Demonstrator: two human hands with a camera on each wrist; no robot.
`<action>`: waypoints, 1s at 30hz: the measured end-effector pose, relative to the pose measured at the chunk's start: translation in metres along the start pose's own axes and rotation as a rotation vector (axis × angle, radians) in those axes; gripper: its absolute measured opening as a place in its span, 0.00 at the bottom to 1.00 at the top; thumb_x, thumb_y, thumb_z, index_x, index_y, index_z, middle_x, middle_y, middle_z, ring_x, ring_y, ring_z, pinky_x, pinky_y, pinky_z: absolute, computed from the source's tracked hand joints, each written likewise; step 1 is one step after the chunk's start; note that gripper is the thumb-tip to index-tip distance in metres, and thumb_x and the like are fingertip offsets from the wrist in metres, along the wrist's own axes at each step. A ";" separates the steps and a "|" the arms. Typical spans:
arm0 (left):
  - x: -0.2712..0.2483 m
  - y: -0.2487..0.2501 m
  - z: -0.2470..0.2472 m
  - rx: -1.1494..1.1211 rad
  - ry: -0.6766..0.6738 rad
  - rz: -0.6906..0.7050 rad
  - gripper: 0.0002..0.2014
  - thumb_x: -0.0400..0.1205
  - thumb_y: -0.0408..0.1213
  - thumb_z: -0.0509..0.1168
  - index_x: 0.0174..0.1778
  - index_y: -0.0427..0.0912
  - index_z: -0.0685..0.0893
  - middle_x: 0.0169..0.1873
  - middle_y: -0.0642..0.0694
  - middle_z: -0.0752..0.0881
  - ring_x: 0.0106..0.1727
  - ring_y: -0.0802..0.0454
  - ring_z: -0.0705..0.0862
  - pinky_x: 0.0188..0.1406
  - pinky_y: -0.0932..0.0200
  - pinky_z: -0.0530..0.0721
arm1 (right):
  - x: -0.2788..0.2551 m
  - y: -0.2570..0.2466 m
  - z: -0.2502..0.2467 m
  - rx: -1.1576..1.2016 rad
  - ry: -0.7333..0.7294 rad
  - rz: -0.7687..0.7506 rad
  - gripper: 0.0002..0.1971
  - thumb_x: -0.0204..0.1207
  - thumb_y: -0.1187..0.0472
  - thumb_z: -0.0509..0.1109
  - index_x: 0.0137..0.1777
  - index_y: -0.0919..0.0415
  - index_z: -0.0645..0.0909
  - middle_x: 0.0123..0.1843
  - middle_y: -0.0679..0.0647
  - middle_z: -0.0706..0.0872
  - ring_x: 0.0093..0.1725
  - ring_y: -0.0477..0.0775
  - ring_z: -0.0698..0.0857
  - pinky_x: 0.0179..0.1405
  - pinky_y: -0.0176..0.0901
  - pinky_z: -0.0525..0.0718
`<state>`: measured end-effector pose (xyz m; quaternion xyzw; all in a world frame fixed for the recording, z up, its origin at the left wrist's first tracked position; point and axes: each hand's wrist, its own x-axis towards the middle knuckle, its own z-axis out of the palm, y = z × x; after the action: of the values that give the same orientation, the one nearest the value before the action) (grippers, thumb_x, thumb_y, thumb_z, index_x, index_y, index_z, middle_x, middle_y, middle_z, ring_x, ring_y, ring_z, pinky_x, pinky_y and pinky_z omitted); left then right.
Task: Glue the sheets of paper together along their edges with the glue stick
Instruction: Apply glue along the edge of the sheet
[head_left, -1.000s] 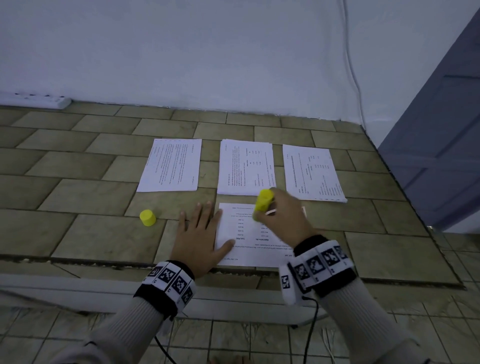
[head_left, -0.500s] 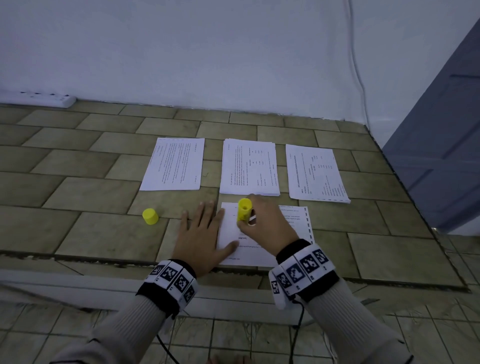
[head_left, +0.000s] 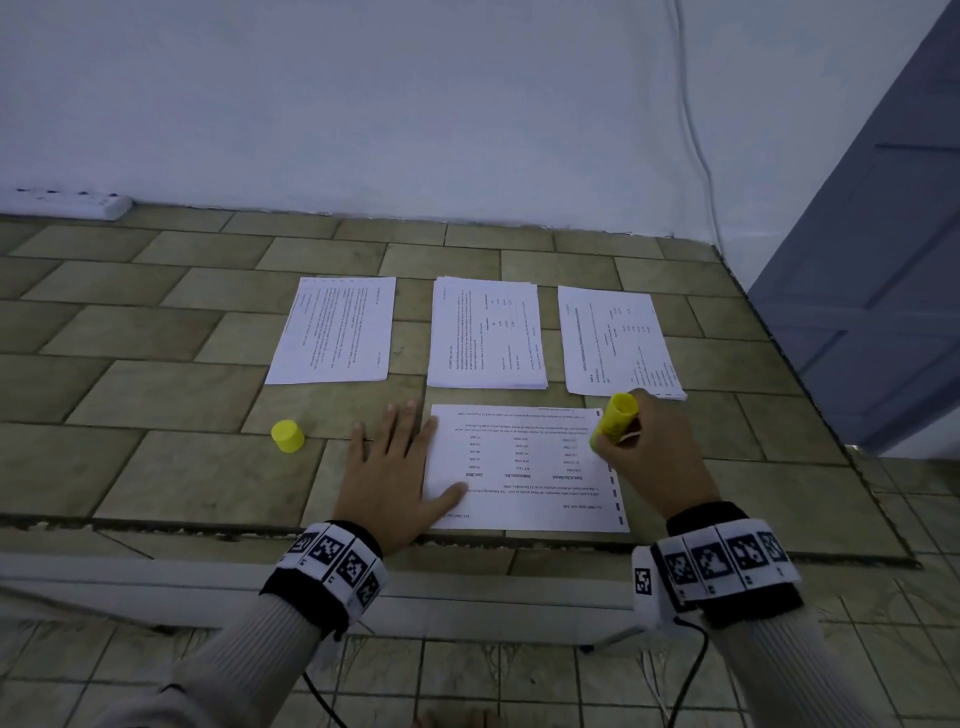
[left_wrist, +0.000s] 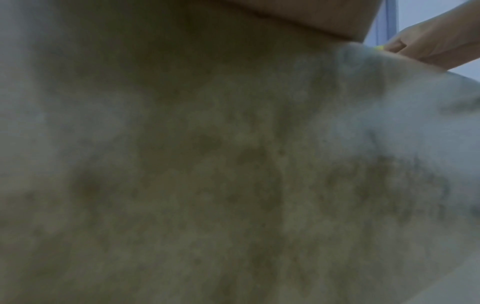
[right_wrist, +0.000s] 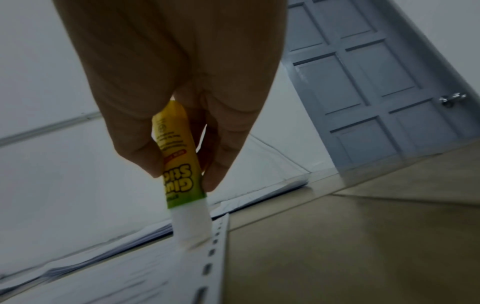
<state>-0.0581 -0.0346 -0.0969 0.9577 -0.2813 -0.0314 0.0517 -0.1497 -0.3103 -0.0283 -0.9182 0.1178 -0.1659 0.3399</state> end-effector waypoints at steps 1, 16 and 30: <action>0.000 0.000 0.000 0.000 -0.002 0.000 0.54 0.70 0.80 0.28 0.86 0.48 0.51 0.86 0.44 0.46 0.86 0.44 0.42 0.81 0.34 0.38 | -0.002 -0.005 0.002 0.018 -0.005 -0.014 0.07 0.71 0.66 0.73 0.40 0.62 0.76 0.36 0.56 0.83 0.37 0.54 0.83 0.40 0.56 0.86; 0.001 -0.003 0.001 0.027 -0.061 0.026 0.58 0.64 0.79 0.40 0.87 0.46 0.43 0.86 0.42 0.40 0.85 0.42 0.36 0.80 0.29 0.38 | -0.019 -0.105 0.076 0.101 -0.466 -0.277 0.14 0.72 0.60 0.75 0.55 0.60 0.76 0.50 0.57 0.81 0.47 0.50 0.78 0.45 0.41 0.76; -0.002 0.004 -0.013 0.029 -0.148 -0.008 0.72 0.49 0.91 0.30 0.85 0.45 0.36 0.84 0.43 0.32 0.84 0.43 0.32 0.80 0.31 0.34 | -0.019 -0.048 0.029 0.189 -0.447 -0.234 0.06 0.67 0.61 0.76 0.39 0.53 0.80 0.46 0.52 0.85 0.44 0.50 0.85 0.44 0.52 0.86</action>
<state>-0.0605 -0.0362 -0.0836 0.9546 -0.2808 -0.0982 0.0166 -0.1510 -0.2515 -0.0214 -0.9036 -0.0833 -0.0076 0.4202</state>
